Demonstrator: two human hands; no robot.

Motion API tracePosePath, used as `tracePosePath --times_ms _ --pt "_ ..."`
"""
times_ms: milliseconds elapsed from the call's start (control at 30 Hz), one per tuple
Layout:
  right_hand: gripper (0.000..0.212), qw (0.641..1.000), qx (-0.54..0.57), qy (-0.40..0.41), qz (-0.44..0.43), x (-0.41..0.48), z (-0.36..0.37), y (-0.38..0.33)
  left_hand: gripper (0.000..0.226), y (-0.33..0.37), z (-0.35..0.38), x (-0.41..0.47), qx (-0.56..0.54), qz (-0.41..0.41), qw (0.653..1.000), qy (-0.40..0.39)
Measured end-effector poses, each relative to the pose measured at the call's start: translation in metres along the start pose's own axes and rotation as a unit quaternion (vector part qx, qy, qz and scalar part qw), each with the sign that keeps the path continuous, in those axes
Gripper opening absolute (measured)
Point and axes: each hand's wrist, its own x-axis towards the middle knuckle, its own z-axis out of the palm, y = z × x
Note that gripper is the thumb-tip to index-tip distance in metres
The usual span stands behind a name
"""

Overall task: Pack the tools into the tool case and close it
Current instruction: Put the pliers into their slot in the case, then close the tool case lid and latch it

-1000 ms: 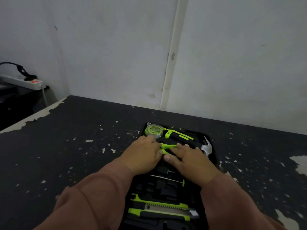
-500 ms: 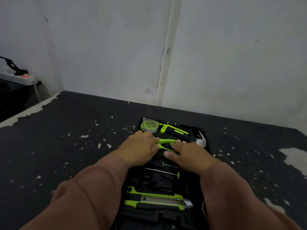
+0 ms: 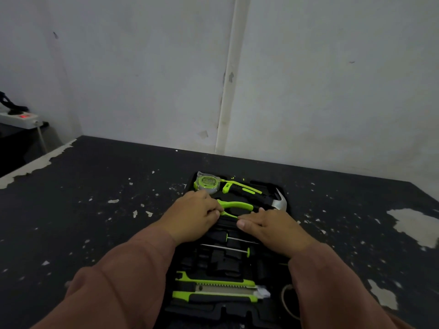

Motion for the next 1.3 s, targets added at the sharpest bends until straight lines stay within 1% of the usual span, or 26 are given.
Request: tracePosePath --times_ms 33,67,100,167,200,233,267,300,333,367,433,467,533,567,667,767,833,933,1067,1100,1133,1200,1300 --pt "0.033 1.0 -0.01 0.008 -0.001 -0.001 0.001 -0.001 0.029 0.0 0.0 0.0 -0.007 0.004 1.0 0.005" --pt "0.032 0.999 -0.007 0.033 0.003 -0.002 0.0 -0.002 0.027 0.0 -0.002 0.001 -0.032 0.001 0.999 0.014" --pt "0.032 0.998 -0.001 0.068 0.013 -0.001 0.0 -0.002 0.025 -0.001 -0.004 0.003 -0.081 -0.012 0.996 0.034" --pt "0.033 0.988 -0.015 0.152 0.019 0.006 -0.003 0.0 0.02 -0.005 -0.01 0.01 -0.19 -0.059 0.973 0.118" --pt "0.032 0.984 -0.031 0.177 0.017 0.011 -0.004 0.003 0.019 -0.009 -0.012 0.014 -0.227 -0.09 0.955 0.167" --pt "0.033 0.982 -0.045 0.185 0.011 0.018 -0.005 0.006 0.018 -0.015 -0.014 0.02 -0.25 -0.125 0.938 0.206" --pt "0.037 0.984 -0.056 0.172 0.007 0.025 -0.005 0.008 0.019 -0.022 -0.015 0.026 -0.263 -0.162 0.925 0.223" --pt "0.046 0.988 -0.063 0.142 0.008 0.032 -0.006 0.01 0.023 -0.031 -0.015 0.032 -0.273 -0.195 0.916 0.222" --pt "0.055 0.991 -0.071 0.109 0.013 0.039 -0.008 0.012 0.033 -0.038 -0.015 0.038 -0.281 -0.226 0.91 0.206" --pt "0.061 0.993 -0.08 0.083 0.017 0.045 -0.009 0.014 0.048 -0.044 -0.013 0.044 -0.286 -0.249 0.907 0.183" --pt "0.066 0.994 -0.091 0.061 0.025 0.054 -0.01 0.018 0.076 -0.053 -0.009 0.056 -0.276 -0.275 0.91 0.139" --pt "0.066 0.994 -0.089 0.065 0.027 0.057 -0.008 0.019 0.081 -0.057 -0.006 0.062 -0.262 -0.278 0.918 0.111" --pt "0.066 0.993 -0.078 0.08 0.035 0.059 -0.004 0.023 0.08 -0.062 -0.002 0.074 -0.22 -0.263 0.938 0.052" --pt "0.065 0.993 -0.075 0.087 0.037 0.06 -0.001 0.024 0.081 -0.066 -0.002 0.079 -0.21 -0.254 0.944 0.036" --pt "0.065 0.99 -0.097 0.1 0.033 0.062 0.002 0.027 0.09 -0.086 0.007 0.094 -0.248 -0.249 0.936 0.013" --pt "0.065 0.987 -0.11 0.104 0.048 0.062 0.001 0.028 0.092 -0.093 0.012 0.099 -0.294 -0.243 0.924 0.006" --pt "0.064 0.986 -0.12 0.106 0.053 0.062 0.002 0.027 0.084 -0.081 0.004 0.092 -0.324 -0.245 0.914 0.012" --pt "0.064 0.985 -0.12 0.114 0.054 0.061 0.002 0.024 0.052 -0.066 -0.009 0.085 -0.364 -0.238 0.9 0.017" --pt "0.067 0.977 -0.116 0.175 0.043 0.059 -0.001 0.013 0.02 -0.057 -0.025 0.079 -0.407 -0.192 0.893 0.013" --pt "0.068 0.973 -0.122 0.19 0.038 0.057 -0.004 0.009 0.017 -0.056 -0.029 0.078 -0.408 -0.182 0.894 0.022" --pt "0.068 0.97 -0.131 0.201 0.034 0.055 -0.005 0.005 0.017 -0.054 -0.033 0.075 -0.409 -0.177 0.895 0.032" --pt "0.068 0.964 -0.149 0.215 0.036 0.048 -0.011 -0.002 0.027 -0.051 -0.04 0.071 -0.411 -0.164 0.895 0.056" --pt "0.071 0.958 -0.179 0.219 0.037 0.036 -0.023 -0.01 0.027 -0.043 -0.05 0.06 -0.431 -0.114 0.891 0.085"
